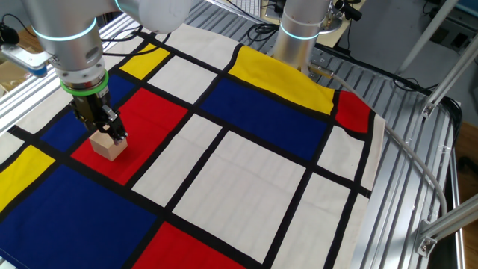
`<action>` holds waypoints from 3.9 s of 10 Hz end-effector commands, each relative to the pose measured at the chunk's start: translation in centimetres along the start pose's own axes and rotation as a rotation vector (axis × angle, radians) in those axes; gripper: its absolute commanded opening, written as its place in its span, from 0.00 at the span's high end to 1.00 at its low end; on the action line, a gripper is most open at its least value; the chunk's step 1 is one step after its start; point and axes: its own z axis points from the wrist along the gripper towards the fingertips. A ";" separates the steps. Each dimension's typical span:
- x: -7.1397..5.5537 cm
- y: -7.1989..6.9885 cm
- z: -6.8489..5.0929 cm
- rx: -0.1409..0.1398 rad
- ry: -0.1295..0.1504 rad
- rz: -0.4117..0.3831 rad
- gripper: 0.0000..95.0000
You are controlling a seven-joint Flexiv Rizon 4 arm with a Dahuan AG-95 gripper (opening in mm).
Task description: Hold a small block with the gripper and sweep it from left to right on the table
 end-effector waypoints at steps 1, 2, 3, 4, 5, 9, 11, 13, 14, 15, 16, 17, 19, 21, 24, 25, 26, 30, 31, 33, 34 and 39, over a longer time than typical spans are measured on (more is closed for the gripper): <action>0.0 0.0 0.0 0.002 0.000 0.000 0.20; 0.0 0.0 0.1 0.003 0.001 0.000 0.20; -0.1 -0.1 0.2 0.003 0.001 0.003 0.20; 0.0 -0.2 0.5 0.002 0.000 0.004 0.20; 0.0 -0.3 0.7 0.001 -0.003 0.006 0.20; 0.3 -0.1 2.1 0.004 -0.010 0.011 0.20; 0.3 -0.2 2.3 0.001 -0.012 0.014 0.20; 0.4 -0.3 2.7 0.001 -0.015 0.017 0.20; 0.3 -0.3 3.0 -0.002 -0.017 0.018 0.20; 0.3 -0.3 3.1 0.001 -0.019 0.016 0.20; 0.2 -0.4 3.3 -0.001 -0.020 0.017 0.20; 0.2 -0.4 3.5 -0.002 -0.022 0.017 0.20; 0.2 -0.4 3.8 -0.001 -0.025 0.020 0.20; 0.1 -0.5 4.1 -0.002 -0.029 0.021 0.20; 0.2 -0.5 4.7 -0.005 -0.030 0.026 0.20; 0.3 -0.5 4.9 -0.005 -0.035 0.027 0.20; 0.3 -0.5 5.1 -0.006 -0.036 0.029 0.20; 0.2 -0.6 5.1 -0.009 -0.034 0.022 0.20; 0.2 -0.6 5.1 -0.010 -0.033 0.021 0.20; 0.2 -0.8 5.2 -0.017 -0.036 0.013 0.40; 0.2 -0.8 5.3 -0.022 -0.035 0.012 0.40; 0.1 -1.0 5.4 -0.036 -0.038 -0.008 1.00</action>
